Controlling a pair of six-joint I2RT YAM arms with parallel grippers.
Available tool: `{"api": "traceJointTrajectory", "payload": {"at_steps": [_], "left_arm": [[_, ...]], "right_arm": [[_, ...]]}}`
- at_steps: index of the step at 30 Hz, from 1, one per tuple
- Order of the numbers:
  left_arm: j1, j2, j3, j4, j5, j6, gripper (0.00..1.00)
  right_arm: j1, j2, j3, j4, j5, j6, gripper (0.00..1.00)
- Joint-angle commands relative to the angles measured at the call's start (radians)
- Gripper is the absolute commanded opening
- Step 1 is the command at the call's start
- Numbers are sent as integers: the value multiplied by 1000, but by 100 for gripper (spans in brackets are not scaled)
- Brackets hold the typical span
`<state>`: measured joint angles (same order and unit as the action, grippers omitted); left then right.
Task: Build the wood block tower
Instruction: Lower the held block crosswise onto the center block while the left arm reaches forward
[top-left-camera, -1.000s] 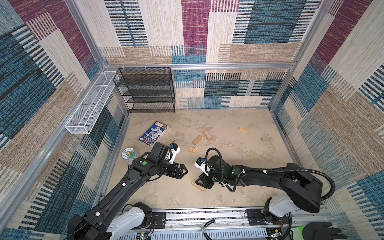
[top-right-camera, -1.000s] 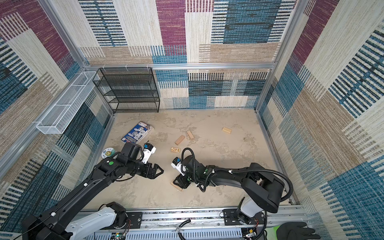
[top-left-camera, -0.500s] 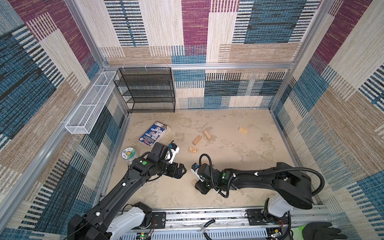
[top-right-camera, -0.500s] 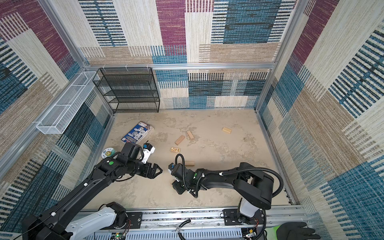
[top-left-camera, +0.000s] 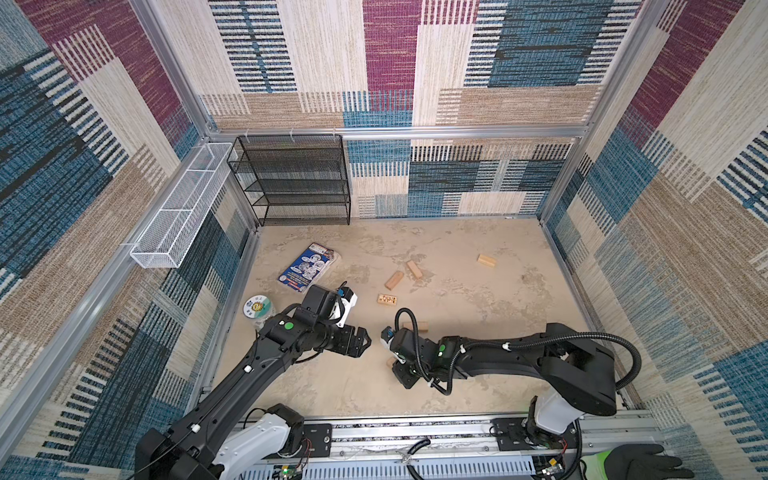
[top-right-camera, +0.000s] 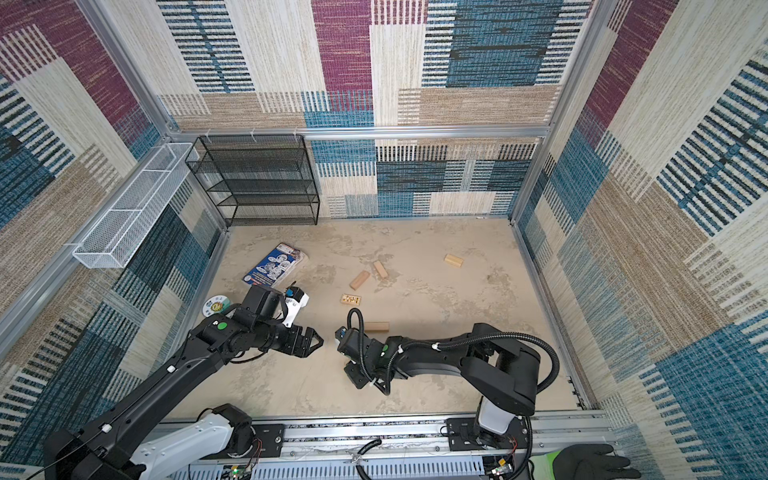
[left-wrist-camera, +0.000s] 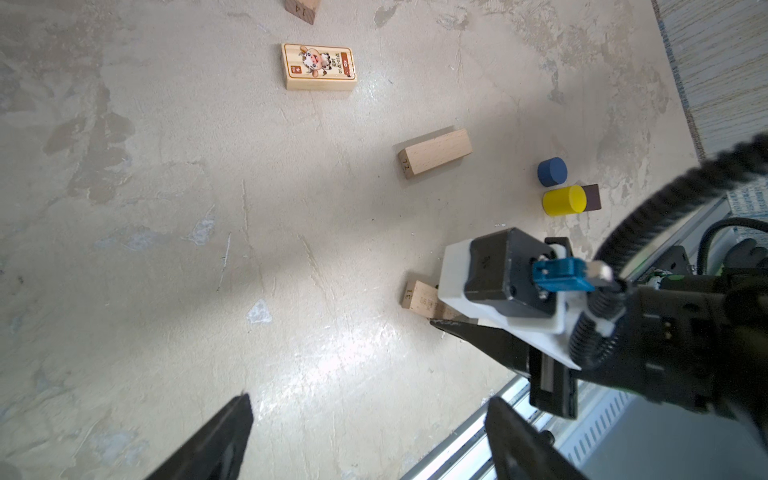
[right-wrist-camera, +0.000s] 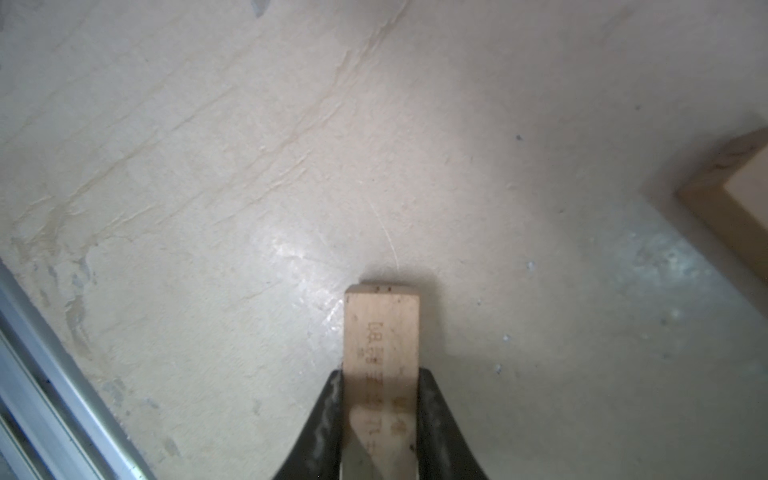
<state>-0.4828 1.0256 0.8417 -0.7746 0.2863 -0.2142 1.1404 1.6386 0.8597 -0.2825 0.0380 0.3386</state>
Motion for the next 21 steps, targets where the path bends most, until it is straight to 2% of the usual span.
{"api": "traceJointTrajectory", "payload": {"at_steps": [1,5,8,10,11,12,14,18,21], "left_arm": [[2,-7,6,-2,-12,-15,92],[0,3,-1,19,-24,-84,92],[-20,30,-51,135,20,-259,87],[-104,51,-68,223,-6,-330,86],[-161,64,-67,267,-59,-341,86],[-211,80,-62,304,-99,-339,87],[-256,121,-53,366,-112,-332,87],[-278,207,-49,454,-101,-284,87],[-280,225,-80,497,-166,-224,87]], "right_arm": [[0,-47,-9,-1,41,37,18],[-32,-144,-31,1,122,97,0],[-115,-249,-77,31,131,174,0],[-181,-313,-112,57,120,224,0],[-197,-334,-121,62,139,244,0],[-209,-347,-120,52,177,267,0],[-230,-329,-84,3,220,286,0],[-251,-215,34,-128,268,337,0],[-251,-146,81,-154,252,365,0]]}}
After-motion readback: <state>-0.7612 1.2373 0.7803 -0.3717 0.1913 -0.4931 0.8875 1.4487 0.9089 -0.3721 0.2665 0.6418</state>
